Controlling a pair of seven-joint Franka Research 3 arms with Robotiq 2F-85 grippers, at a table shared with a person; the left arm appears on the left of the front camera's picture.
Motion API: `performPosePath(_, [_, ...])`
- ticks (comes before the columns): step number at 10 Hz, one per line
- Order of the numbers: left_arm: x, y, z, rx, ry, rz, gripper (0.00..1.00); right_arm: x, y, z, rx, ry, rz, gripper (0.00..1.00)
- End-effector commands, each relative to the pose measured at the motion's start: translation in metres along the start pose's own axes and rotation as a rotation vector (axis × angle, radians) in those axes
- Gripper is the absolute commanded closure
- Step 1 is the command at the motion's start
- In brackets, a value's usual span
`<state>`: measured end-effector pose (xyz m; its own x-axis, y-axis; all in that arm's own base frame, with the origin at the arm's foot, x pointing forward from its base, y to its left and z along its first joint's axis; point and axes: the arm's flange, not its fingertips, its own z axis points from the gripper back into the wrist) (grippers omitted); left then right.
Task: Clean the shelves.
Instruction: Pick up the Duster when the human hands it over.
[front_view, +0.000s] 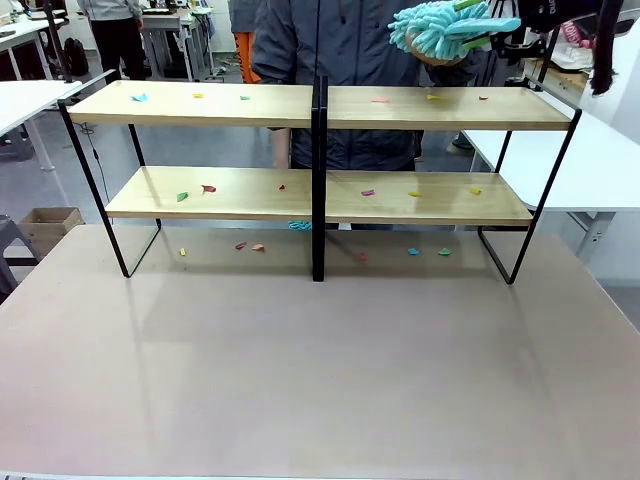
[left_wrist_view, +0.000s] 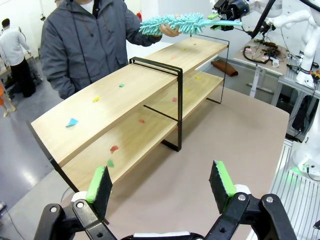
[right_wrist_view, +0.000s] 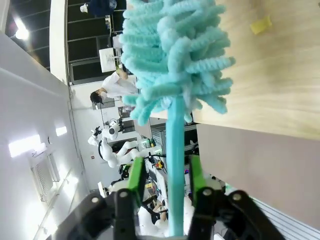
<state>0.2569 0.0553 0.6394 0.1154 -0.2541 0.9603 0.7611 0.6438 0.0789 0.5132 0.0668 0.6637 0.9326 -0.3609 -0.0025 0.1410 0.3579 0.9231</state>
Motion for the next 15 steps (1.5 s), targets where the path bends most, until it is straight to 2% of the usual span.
performPosePath(1, [-0.001,0.000,-0.001,-0.006,-0.001,-0.002,0.00,-0.002,-0.004,-0.001,-0.025,-0.039,0.011,1.00])
performPosePath(5, [-0.001,0.000,-0.001,-0.006,-0.001,-0.002,0.00,-0.002,-0.007,0.000,-0.070,-0.012,0.056,1.00])
performPosePath(7, [-0.001,0.000,-0.001,-0.006,-0.001,-0.002,0.00,-0.013,-0.002,0.005,-0.098,0.037,0.168,1.00])
performPosePath(8, [-0.001,0.000,-0.001,-0.006,-0.001,-0.002,0.00,-0.027,0.004,0.022,-0.126,0.074,0.279,1.00])
performPosePath(10, [-0.001,0.000,-0.001,-0.006,-0.001,-0.002,0.00,-0.058,0.015,0.078,-0.183,0.176,0.465,1.00])
performPosePath(11, [-0.001,0.000,-0.001,-0.006,-0.001,-0.002,0.00,-0.077,0.017,0.113,-0.231,0.293,0.521,1.00])
performPosePath(12, [-0.001,0.000,-0.001,-0.006,-0.001,-0.002,0.00,-0.091,0.014,0.146,-0.301,0.333,0.558,1.00])
performPosePath(13, [-0.001,0.000,-0.001,-0.006,-0.001,-0.002,0.00,-0.100,0.011,0.176,-0.345,0.313,0.600,1.00])
performPosePath(15, [-0.001,0.000,-0.001,-0.006,-0.001,-0.002,0.00,-0.114,0.004,0.258,-0.289,0.251,0.679,1.00])
